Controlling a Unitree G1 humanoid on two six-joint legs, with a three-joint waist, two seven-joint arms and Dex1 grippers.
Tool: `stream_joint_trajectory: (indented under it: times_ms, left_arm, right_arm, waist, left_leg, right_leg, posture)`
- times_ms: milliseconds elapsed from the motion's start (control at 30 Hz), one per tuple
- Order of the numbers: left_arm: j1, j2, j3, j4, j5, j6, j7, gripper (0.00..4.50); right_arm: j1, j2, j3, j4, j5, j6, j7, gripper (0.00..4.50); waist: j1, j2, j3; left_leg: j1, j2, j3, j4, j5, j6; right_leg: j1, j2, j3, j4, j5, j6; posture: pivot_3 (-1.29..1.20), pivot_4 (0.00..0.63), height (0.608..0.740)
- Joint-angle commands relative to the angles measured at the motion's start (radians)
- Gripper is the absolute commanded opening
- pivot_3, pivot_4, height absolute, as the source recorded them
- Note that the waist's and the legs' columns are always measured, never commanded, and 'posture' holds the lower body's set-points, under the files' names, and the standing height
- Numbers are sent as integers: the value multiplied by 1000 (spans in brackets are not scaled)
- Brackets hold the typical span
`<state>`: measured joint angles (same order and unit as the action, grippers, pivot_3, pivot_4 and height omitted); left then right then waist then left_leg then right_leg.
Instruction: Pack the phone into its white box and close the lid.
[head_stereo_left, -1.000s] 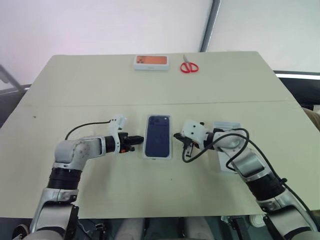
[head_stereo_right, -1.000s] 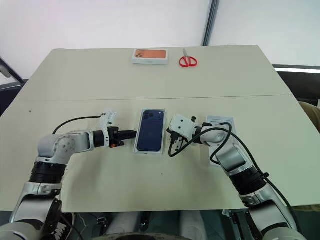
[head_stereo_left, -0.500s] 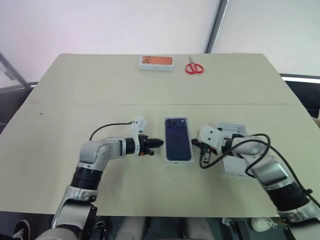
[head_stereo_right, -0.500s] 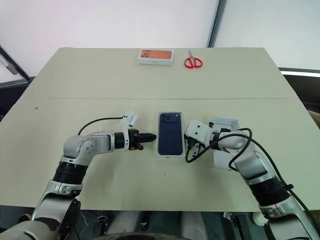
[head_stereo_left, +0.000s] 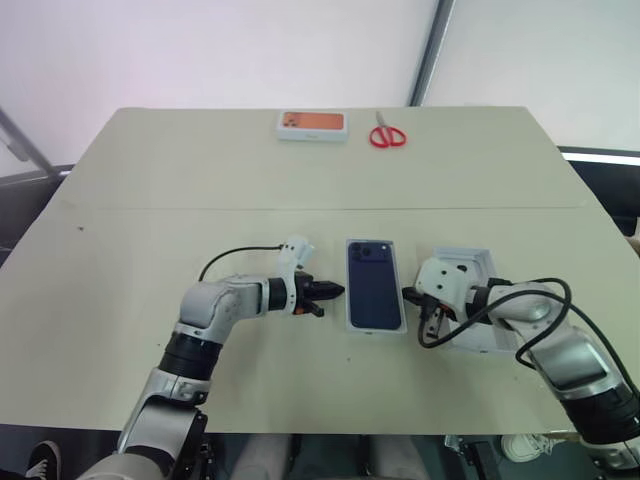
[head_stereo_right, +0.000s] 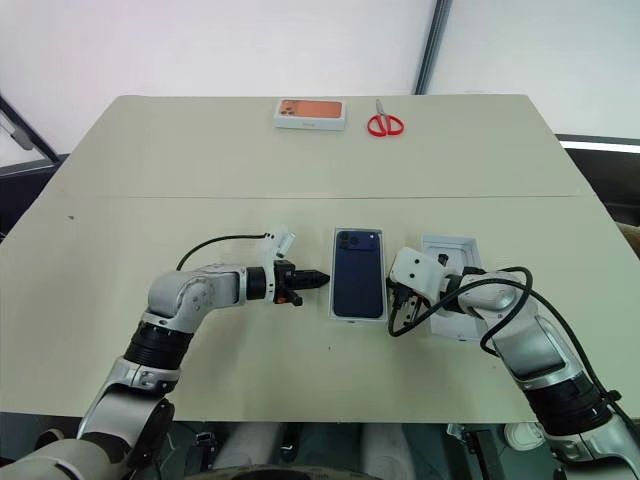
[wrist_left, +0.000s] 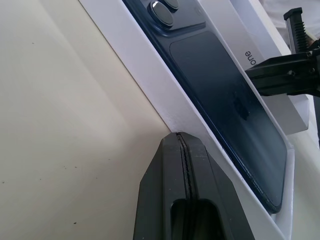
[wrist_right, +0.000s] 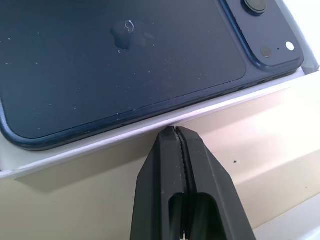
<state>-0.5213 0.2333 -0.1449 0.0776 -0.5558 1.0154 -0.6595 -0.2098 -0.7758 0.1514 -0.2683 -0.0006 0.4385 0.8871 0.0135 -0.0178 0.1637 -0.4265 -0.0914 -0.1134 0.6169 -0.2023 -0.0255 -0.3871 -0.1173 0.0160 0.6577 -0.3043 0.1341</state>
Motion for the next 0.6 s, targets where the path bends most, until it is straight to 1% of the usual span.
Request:
stream_joint_trajectory:
  times_ms: [33,167,300,433,600]
  left_arm:
    - [8,-9,-22,-19,-3,10,-16,0]
    - [8,18,8,-14,-2,9,-15,0]
    - [21,65,25,-43,-7,-6,-44,0]
    - [31,105,39,-60,-14,-26,-82,0]
    - [36,154,59,-84,-20,-82,-136,0]
  right_arm:
    - [-2,-13,-18,-5,5,-14,1,21]
    - [35,-64,-37,-16,8,-36,32,21]
    - [91,-100,-84,-37,43,-40,52,21]
    - [108,-115,-112,-19,41,-56,44,21]
    - [104,-109,-150,-41,91,-43,50,21]
  waist:
    - [0,0,0]
    - [2,0,0]
    - [-2,0,0]
    - [-2,0,0]
    - [-2,0,0]
  left_leg:
    - [0,0,0,0,0,0]
    - [0,0,0,0,0,0]
    - [0,0,0,0,0,0]
    - [0,1,0,0,0,0]
    - [0,1,0,-1,0,0]
  right_leg:
    - [0,0,0,0,0,0]
    - [0,0,0,0,0,0]
    - [0,0,0,0,0,0]
    - [0,1,0,0,0,0]
    - [0,0,0,0,0,0]
  posture:
    - [0,150,740]
    - [0,150,740]
    - [0,150,740]
    - [0,150,740]
    - [0,150,740]
